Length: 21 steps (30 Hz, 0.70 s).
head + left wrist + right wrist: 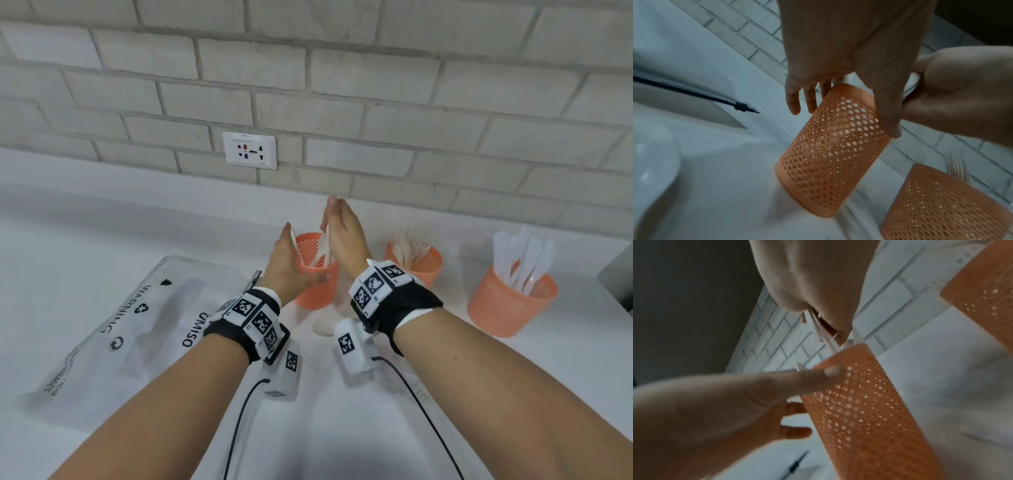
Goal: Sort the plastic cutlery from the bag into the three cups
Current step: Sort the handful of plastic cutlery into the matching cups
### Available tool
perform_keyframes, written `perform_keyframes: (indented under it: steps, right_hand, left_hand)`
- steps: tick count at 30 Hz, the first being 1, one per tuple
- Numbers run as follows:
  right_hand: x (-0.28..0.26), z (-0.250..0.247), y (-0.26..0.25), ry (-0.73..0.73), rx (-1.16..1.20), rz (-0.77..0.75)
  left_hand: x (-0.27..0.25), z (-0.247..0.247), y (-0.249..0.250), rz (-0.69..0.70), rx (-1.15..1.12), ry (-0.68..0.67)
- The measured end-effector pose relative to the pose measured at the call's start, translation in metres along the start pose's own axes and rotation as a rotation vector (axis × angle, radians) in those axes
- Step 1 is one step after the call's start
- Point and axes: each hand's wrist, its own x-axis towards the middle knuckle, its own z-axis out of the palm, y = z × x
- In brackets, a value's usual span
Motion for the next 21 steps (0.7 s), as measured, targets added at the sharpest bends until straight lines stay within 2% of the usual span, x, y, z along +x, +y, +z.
perform_keyframes:
  steps: [3, 4, 7, 10, 12, 14, 16, 17, 19, 21]
  right_hand:
    - [0.002, -0.001, 0.005, -0.181, -0.592, -0.111]
    - [0.002, 0.000, 0.005, -0.245, -0.673, -0.126]
    - [0.006, -0.004, -0.004, -0.300, -0.597, -0.181]
    - [0.009, -0.018, -0.023, -0.203, -0.430, -0.286]
    - [0.004, -0.036, -0.037, -0.173, -0.335, -0.304]
    - [-0.004, -0.055, -0.044, -0.273, -0.277, -0.234]
    - [-0.017, -0.070, -0.041, -0.486, -0.347, -0.101]
    - [-0.023, -0.074, -0.034, -0.603, -0.441, -0.023]
    - [-0.035, -0.072, -0.012, -0.794, -0.686, 0.119]
    - [-0.047, -0.062, 0.013, -0.839, -0.991, 0.169]
  left_hand:
    - [0.006, -0.001, 0.004, 0.020, -0.029, 0.009]
    - [0.008, -0.003, 0.004, 0.030, -0.007, 0.017]
    - [0.012, -0.006, 0.005, 0.039, 0.073, 0.000]
    - [0.008, -0.012, 0.010, -0.003, 0.139, 0.032]
    - [0.000, -0.021, 0.012, -0.038, 0.312, 0.053]
    - [-0.011, -0.032, 0.014, -0.112, 0.571, -0.056]
    - [-0.023, -0.039, 0.017, -0.236, 0.754, -0.251]
    - [-0.029, -0.039, 0.018, -0.286, 0.821, -0.333]
    - [-0.039, -0.035, 0.017, -0.292, 0.984, -0.446]
    - [-0.048, -0.026, 0.012, -0.265, 1.095, -0.496]
